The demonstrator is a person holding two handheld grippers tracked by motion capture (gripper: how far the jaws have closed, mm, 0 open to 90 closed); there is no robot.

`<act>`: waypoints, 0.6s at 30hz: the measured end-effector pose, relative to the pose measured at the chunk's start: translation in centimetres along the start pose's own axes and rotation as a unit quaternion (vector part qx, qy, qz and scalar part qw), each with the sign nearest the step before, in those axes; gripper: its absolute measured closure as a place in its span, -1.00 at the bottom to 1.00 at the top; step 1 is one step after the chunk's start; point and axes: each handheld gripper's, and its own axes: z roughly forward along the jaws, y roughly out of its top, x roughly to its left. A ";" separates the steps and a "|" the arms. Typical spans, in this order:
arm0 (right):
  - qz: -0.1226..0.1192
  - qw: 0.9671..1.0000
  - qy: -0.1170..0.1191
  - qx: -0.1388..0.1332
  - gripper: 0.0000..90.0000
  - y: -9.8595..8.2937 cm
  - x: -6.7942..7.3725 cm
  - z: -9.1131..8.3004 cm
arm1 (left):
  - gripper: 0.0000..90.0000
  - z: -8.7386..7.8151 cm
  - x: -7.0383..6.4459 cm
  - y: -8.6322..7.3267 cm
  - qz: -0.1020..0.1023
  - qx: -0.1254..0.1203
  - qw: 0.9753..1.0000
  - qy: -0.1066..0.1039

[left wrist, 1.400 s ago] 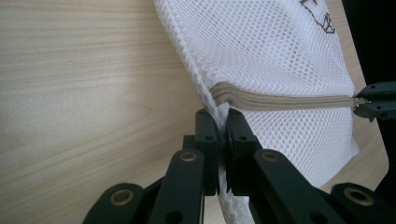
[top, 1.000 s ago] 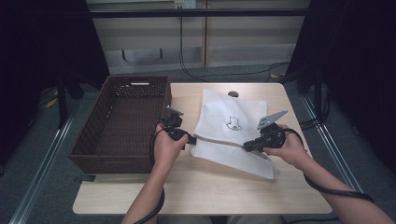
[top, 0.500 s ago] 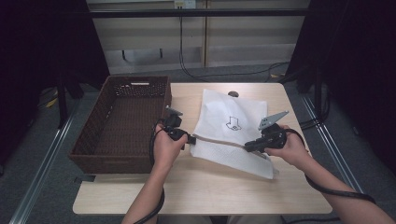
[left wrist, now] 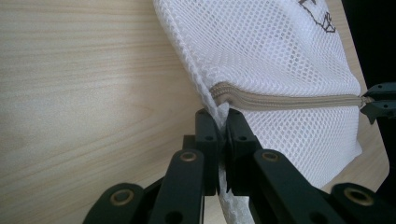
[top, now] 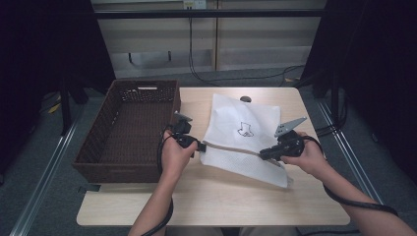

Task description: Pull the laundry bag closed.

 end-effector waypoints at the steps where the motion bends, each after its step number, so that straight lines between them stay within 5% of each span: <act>1: -0.003 1.000 0.000 0.000 0.85 0.0 0.0 0.0 | 0.91 0.0 0.1 0.0 0.000 0.000 1.000 0.000; 18: 0.010 1.000 0.001 -0.010 0.85 -0.8 -0.4 -0.5 | 0.91 0.2 0.1 -0.1 -0.005 0.001 1.000 -0.003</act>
